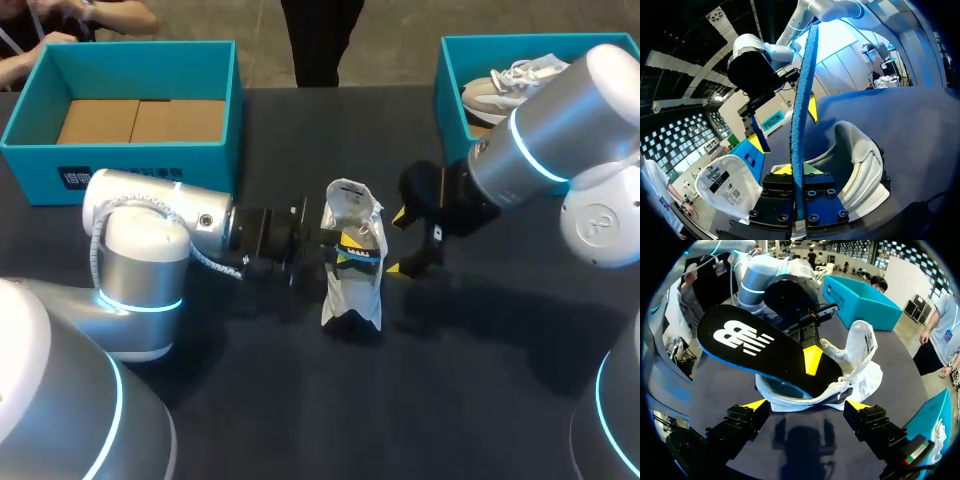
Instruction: Take the shoe out of the shoebox, open the shoe tongue, remove and reinsert the insole, then place the shoe into the shoebox
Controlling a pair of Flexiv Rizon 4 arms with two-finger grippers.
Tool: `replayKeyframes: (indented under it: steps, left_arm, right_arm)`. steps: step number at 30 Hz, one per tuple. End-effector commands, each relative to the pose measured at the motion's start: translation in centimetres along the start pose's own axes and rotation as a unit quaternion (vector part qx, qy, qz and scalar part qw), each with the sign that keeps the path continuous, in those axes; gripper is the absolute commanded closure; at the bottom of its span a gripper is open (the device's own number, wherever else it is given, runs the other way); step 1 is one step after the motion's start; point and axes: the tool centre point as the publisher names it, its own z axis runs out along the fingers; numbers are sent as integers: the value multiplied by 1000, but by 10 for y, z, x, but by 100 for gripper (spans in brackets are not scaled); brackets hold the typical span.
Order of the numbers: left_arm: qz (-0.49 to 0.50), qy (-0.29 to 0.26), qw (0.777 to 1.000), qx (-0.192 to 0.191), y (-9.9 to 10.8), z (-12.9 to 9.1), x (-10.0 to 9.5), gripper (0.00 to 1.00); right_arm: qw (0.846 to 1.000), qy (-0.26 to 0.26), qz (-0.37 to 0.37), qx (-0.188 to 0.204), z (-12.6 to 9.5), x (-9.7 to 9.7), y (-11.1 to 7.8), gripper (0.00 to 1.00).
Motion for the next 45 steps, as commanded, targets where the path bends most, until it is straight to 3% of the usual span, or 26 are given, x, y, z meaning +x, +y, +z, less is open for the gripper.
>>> replayKeyframes:
  steps: [1,2,5,11,20,21,23,32,45]
  left_arm:
    - [0,-5,1000,3,-3,-1,-1,90]
    - [0,-5,1000,2,-3,-2,0,73]
    - [0,-6,1000,4,-8,-3,3,67]
    - [9,-12,1000,15,-22,-6,4,77]
    - [14,-10,1000,14,-34,-10,6,82]
    - [13,-9,1000,14,-34,-10,7,84]
    - [9,-5,1000,13,-31,-9,9,100]
    - [18,18,1000,-5,-13,-4,17,100]
    - [54,12,998,-24,4,2,4,100]
  right_arm:
    - [1000,-1,0,2,1,1,1,0]
    - [1000,-1,0,2,1,1,1,0]
    - [1000,-1,0,2,1,1,1,0]
    - [1000,-1,0,2,1,1,1,0]
    - [1000,-1,0,2,1,1,1,0]
    - [1000,-1,0,2,1,1,1,0]
    - [1000,-1,0,2,1,1,1,0]
    - [1000,-1,0,2,1,1,1,0]
    - [1000,-1,0,2,1,1,1,0]
